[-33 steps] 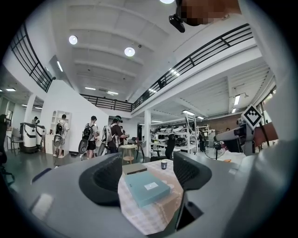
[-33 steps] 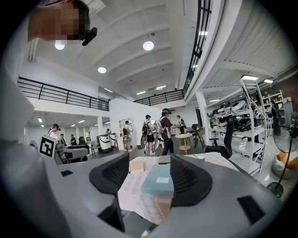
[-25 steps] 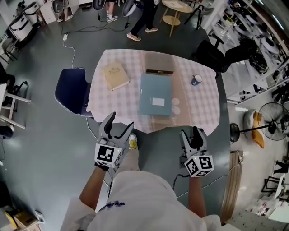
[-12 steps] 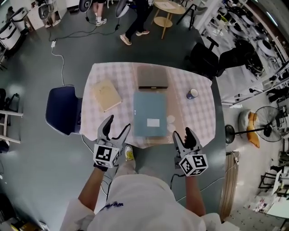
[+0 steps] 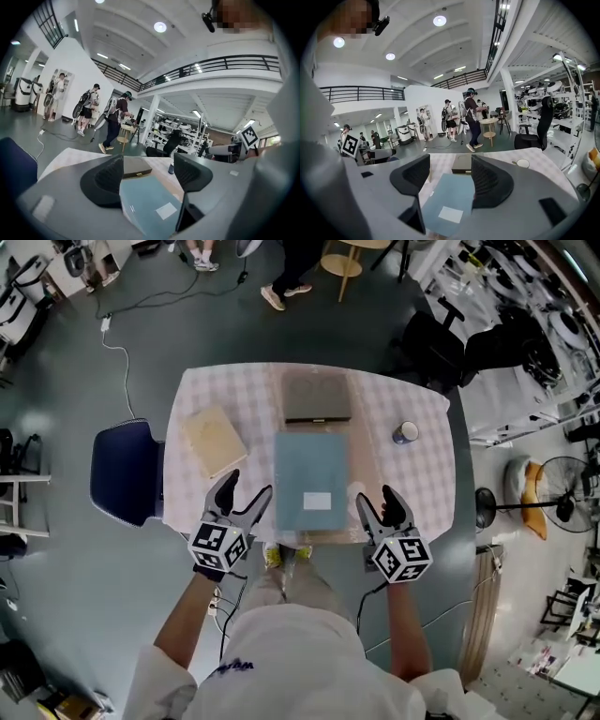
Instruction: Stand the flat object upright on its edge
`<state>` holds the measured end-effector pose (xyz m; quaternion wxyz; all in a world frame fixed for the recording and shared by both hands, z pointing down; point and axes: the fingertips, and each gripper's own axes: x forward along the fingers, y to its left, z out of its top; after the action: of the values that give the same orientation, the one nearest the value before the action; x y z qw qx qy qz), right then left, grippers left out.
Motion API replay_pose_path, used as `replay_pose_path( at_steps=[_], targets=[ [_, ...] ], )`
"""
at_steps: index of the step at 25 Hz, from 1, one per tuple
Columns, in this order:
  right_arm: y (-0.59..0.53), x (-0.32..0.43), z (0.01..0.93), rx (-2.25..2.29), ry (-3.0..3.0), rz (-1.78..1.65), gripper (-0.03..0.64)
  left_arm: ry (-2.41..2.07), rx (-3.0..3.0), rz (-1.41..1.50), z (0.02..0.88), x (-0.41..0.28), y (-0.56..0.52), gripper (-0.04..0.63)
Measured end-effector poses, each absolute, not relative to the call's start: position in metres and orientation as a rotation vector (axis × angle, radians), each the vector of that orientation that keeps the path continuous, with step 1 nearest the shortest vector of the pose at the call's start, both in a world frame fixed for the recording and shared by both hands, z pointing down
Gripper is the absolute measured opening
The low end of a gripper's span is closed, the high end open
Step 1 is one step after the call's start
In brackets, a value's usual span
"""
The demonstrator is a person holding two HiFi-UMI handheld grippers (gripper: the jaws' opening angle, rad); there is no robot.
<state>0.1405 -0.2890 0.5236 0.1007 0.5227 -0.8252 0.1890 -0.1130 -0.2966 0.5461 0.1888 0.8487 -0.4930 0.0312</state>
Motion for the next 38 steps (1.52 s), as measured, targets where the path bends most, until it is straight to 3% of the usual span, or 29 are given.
replay_pose_path(
  at_steps=[12,17,38],
  targets=[
    [-0.394,0.168,0.635,1.466,-2.29,0.722,0.309,-1.352,2.234,0.326,0.661,-0.099,-0.389,0.336],
    [-0.417,0.164,0.678,1.427,-2.239,0.826,0.325,-1.25,2.109,0.332,0.715,-0.093,-0.406,0.374],
    [-0.455,0.158,0.805,1.264,-2.033,1.042,0.35,-1.202,1.961,0.539,0.8,-0.091,-0.446,0.397]
  ],
)
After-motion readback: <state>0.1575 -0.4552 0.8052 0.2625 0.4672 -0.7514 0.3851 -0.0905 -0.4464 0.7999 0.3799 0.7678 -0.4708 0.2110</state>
